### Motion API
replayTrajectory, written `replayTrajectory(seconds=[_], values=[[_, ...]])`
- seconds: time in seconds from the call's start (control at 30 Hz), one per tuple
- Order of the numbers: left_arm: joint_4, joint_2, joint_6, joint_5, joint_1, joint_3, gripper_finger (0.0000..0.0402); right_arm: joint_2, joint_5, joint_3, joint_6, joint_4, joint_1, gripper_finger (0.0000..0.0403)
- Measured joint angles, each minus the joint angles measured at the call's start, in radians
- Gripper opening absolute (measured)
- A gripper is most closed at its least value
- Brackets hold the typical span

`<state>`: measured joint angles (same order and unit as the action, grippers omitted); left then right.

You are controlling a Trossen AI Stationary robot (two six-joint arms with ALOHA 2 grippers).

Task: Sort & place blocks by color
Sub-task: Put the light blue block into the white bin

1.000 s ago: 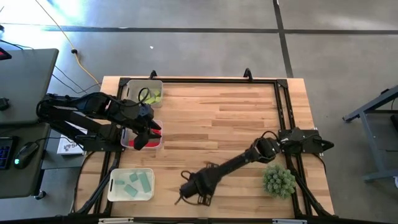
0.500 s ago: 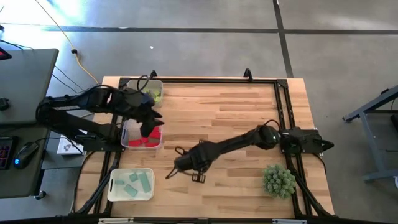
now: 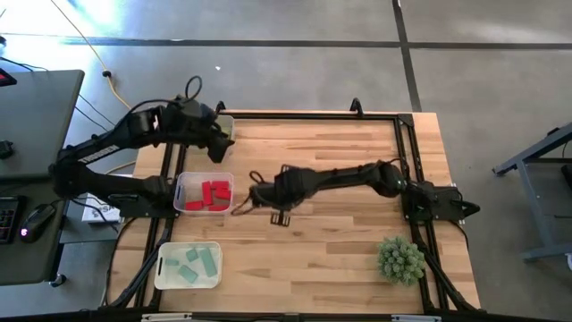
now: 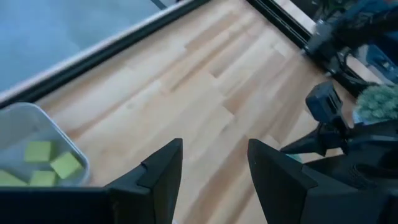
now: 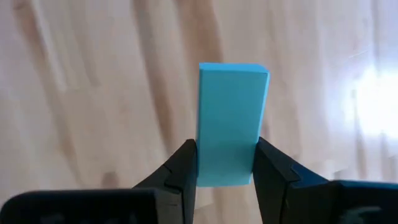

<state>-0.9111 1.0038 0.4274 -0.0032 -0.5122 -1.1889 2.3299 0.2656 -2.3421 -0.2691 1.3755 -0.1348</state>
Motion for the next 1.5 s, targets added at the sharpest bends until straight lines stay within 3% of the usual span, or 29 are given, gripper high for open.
replayTrajectory(seconds=[0.3,0.57,0.97,1.3,1.5], values=[[0.097,0.067,-0.08,0.159,-0.156,0.0,0.017,-0.003,0.016,0.0,0.114,-0.088,0.116,0.0092],[0.11,0.163,-0.082,0.263,-0.23,0.0,0.017,-0.003,0.061,0.0,0.133,-0.179,0.182,0.0092],[0.136,0.278,-0.116,0.334,-0.254,0.0,0.017,-0.003,0.214,0.0,0.242,-0.239,0.202,0.0092],[0.176,0.336,-0.019,0.438,-0.253,0.0,0.017,-0.003,0.343,0.0,0.405,-0.354,0.202,0.0092],[0.176,0.346,-0.006,0.441,-0.253,0.0,0.017,-0.003,0.373,0.0,0.427,-0.374,0.202,0.0092]])
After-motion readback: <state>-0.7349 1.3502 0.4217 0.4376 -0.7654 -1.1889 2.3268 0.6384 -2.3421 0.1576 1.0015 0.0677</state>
